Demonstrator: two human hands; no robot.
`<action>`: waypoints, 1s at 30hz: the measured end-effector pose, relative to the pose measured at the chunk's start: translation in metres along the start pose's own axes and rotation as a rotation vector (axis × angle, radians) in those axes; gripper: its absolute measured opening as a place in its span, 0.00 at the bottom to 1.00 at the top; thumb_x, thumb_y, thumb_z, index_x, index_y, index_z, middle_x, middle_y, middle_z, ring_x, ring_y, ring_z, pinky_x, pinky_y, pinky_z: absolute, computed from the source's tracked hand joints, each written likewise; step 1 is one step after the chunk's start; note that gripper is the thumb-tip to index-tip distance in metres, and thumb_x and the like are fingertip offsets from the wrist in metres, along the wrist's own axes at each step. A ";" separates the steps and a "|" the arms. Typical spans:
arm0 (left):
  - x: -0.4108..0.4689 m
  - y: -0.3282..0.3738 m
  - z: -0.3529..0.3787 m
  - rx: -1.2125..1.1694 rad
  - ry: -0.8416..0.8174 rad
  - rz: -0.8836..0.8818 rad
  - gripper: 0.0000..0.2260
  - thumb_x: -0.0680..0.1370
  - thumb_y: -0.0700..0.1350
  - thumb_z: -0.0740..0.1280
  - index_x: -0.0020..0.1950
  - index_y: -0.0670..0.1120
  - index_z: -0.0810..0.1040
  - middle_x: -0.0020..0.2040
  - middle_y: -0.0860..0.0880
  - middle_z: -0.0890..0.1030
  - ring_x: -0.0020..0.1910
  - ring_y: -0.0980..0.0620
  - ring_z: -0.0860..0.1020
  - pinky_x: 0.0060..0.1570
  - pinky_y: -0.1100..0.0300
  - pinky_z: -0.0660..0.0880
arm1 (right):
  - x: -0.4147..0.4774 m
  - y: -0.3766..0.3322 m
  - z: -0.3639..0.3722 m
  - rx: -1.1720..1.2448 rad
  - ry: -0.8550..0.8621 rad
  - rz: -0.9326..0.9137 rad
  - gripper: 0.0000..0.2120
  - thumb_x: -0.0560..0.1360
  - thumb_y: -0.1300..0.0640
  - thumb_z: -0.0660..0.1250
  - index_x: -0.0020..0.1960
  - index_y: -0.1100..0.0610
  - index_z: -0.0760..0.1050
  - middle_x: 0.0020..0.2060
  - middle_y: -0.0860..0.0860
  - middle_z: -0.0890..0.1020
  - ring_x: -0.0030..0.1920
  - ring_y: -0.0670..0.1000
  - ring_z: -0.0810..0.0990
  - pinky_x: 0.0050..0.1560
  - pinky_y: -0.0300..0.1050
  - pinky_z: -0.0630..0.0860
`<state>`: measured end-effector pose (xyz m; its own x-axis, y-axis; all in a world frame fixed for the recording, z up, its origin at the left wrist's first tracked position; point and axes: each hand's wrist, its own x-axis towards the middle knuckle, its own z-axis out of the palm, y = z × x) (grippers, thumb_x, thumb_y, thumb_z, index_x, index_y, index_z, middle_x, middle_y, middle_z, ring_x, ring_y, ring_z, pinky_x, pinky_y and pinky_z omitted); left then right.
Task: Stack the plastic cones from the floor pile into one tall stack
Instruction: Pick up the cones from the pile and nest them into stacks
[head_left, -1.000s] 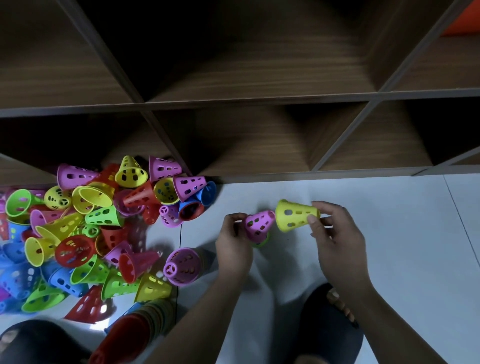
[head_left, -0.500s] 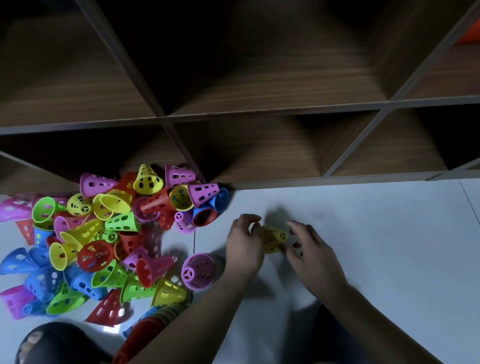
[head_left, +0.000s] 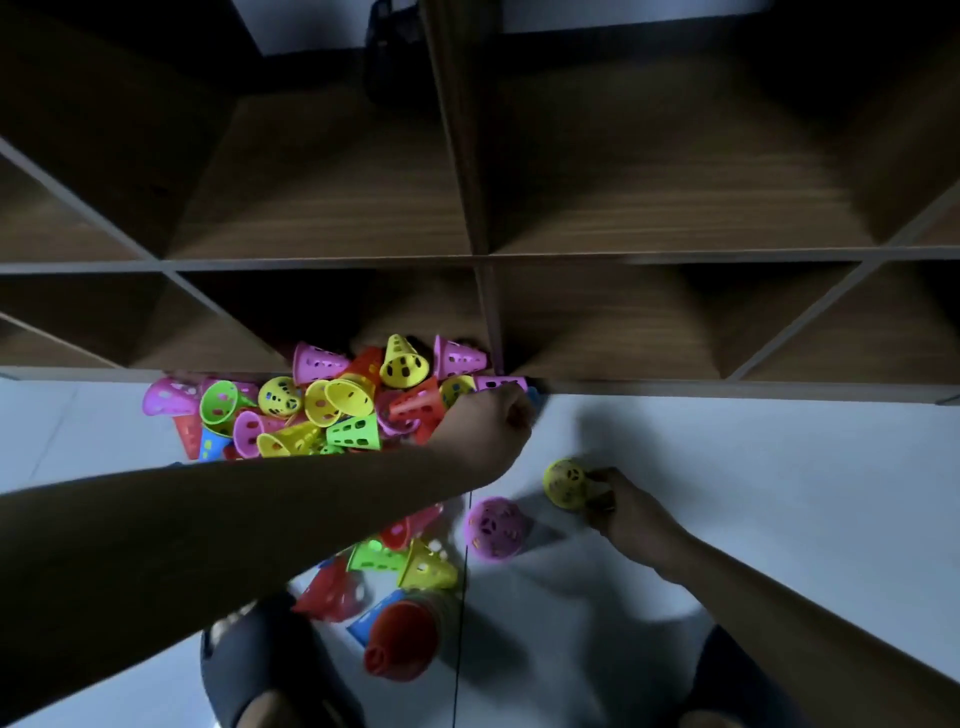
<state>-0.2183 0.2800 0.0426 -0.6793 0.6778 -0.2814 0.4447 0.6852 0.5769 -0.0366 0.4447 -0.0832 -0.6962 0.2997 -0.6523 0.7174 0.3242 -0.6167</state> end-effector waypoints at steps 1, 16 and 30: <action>-0.001 -0.012 -0.009 0.029 -0.014 -0.016 0.07 0.81 0.43 0.66 0.58 0.49 0.82 0.49 0.51 0.84 0.46 0.50 0.81 0.40 0.60 0.73 | 0.005 -0.007 0.006 0.014 -0.008 0.006 0.18 0.76 0.54 0.70 0.64 0.41 0.72 0.52 0.48 0.84 0.52 0.52 0.84 0.56 0.55 0.82; 0.008 -0.134 -0.011 0.071 0.067 0.043 0.20 0.82 0.45 0.69 0.73 0.55 0.73 0.50 0.47 0.85 0.39 0.46 0.84 0.35 0.51 0.82 | 0.076 -0.109 0.009 -0.110 0.258 -0.170 0.22 0.76 0.47 0.75 0.67 0.49 0.73 0.56 0.45 0.79 0.51 0.49 0.81 0.53 0.47 0.76; 0.019 -0.160 0.010 0.591 0.077 0.204 0.10 0.83 0.46 0.66 0.64 0.52 0.79 0.45 0.50 0.82 0.35 0.45 0.81 0.32 0.51 0.81 | 0.106 -0.123 0.028 0.479 0.185 -0.082 0.17 0.75 0.53 0.78 0.59 0.54 0.77 0.54 0.53 0.86 0.50 0.48 0.86 0.41 0.35 0.77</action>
<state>-0.2971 0.1856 -0.0628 -0.5769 0.8043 -0.1421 0.8024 0.5906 0.0853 -0.1979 0.4120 -0.0890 -0.7126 0.4584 -0.5311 0.5616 -0.0809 -0.8234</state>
